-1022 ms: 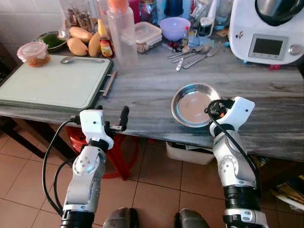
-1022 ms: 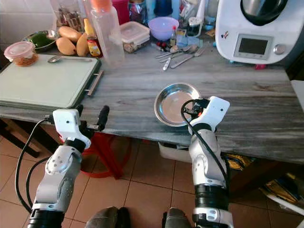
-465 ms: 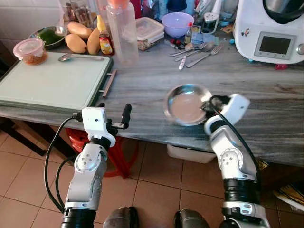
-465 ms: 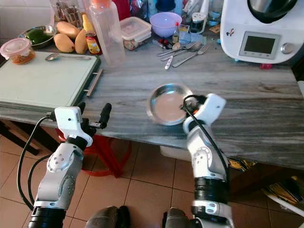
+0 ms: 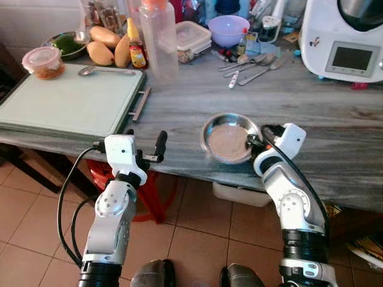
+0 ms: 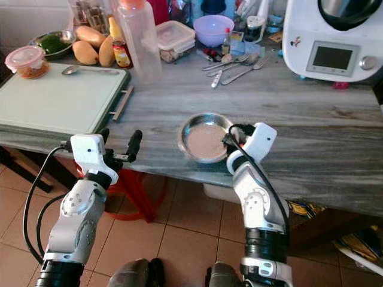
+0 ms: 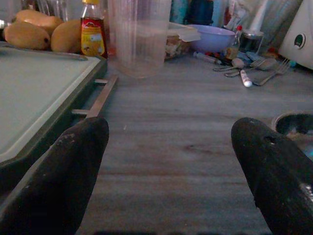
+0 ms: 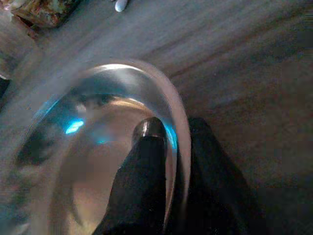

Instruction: Setting the table

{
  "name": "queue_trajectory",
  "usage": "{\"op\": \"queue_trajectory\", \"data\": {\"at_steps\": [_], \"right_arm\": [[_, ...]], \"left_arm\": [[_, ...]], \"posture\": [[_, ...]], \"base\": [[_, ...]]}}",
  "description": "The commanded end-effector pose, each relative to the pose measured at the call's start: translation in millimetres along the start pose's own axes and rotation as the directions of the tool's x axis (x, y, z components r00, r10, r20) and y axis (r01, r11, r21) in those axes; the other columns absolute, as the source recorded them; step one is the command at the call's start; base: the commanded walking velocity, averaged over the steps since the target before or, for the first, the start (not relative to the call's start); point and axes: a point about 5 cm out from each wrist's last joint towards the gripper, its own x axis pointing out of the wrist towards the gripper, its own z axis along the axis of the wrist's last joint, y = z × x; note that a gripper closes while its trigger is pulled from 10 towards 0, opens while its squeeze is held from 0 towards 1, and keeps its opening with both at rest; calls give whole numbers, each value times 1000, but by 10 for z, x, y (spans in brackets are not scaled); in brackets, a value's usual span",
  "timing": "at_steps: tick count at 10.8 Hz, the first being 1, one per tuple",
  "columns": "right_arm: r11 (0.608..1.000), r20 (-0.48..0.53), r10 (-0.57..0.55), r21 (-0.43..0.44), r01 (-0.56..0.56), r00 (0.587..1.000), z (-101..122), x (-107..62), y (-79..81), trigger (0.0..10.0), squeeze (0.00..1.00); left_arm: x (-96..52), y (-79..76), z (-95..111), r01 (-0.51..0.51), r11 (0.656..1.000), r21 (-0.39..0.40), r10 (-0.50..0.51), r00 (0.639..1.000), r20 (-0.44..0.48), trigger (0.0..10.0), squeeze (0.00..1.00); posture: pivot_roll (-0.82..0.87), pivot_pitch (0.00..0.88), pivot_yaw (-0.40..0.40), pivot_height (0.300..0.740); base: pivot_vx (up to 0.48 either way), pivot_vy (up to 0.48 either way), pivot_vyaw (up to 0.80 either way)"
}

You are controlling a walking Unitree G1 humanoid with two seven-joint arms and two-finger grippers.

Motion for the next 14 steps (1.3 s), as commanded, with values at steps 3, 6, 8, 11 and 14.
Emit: {"op": "queue_trajectory", "data": {"at_steps": [3, 6, 8, 11, 14], "right_arm": [[1000, 9, 0, -21, 0, 1000, 21, -20, 1, 10000, 1000], [996, 49, 44, -80, -40, 998, 89, -47, 76, 10000, 1000], [992, 112, 64, -114, -51, 992, 161, -85, 80, 10000, 1000], [953, 282, 155, -295, -68, 947, 310, -208, 136, 10000, 1000], [898, 374, 184, -439, -1, 909, 356, -313, 73, 10000, 1000]], "left_arm": [[35, -4, 13, 3, 1000, 4, -3, 1000, -4, 10000, 0], [37, -21, 12, 7, 1000, 1, -7, 1000, -5, 10000, 0], [46, -28, 13, 8, 1000, -3, -8, 1000, -3, 10000, 0], [37, -44, 25, 11, 1000, -21, -11, 1000, 5, 10000, 0], [34, 47, 15, -91, 996, 20, 92, 996, -10, 10000, 0]], "posture": [[-66, 114, 56, 740], [-68, 114, 54, 740], [-72, 113, 54, 740], [-69, 109, 51, 740], [-68, 112, 47, 740]], "base": [[0, 0, 0], [0, 0, 0], [0, 0, 0], [0, 0, 0], [0, 0, 0]]}}
